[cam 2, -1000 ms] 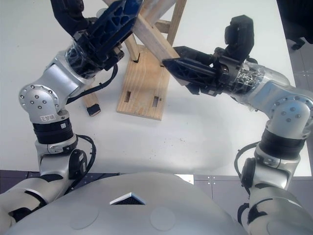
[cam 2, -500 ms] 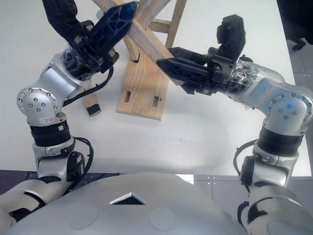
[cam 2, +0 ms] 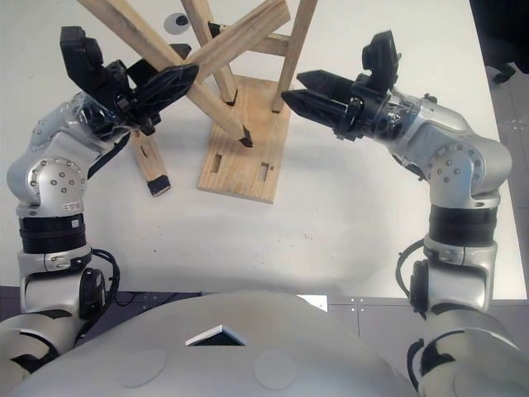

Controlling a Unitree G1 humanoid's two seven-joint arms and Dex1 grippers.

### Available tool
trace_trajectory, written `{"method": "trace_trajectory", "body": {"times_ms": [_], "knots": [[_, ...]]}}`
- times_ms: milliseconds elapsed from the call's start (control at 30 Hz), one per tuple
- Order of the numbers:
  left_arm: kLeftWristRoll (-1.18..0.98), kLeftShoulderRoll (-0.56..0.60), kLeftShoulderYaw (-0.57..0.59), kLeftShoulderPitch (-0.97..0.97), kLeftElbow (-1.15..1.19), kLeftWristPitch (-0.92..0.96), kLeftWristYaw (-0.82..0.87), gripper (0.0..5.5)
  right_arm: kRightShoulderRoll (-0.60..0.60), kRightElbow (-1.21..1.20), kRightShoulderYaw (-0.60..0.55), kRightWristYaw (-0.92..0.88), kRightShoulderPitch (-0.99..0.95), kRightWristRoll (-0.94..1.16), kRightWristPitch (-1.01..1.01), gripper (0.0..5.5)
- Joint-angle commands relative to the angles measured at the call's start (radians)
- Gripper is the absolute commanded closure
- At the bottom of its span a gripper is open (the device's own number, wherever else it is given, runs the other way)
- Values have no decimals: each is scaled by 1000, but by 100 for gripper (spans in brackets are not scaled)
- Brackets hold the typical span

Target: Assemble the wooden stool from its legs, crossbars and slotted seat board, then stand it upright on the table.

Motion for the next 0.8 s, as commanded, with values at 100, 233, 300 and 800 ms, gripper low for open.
{"method": "trace_trajectory", "body": {"times_ms": [100,233,300,800], "knots": [[54,99,40,37,15,-52,-122,347,-3,68,16,19,27,-110,-73,221],[81,133,33,50,46,-58,-179,347,5,84,13,22,28,-142,-90,221],[93,138,23,64,46,-56,-201,347,10,92,13,23,26,-152,-96,221],[347,275,-190,74,286,-372,-493,349,59,103,1,2,92,-190,-150,221]]}}
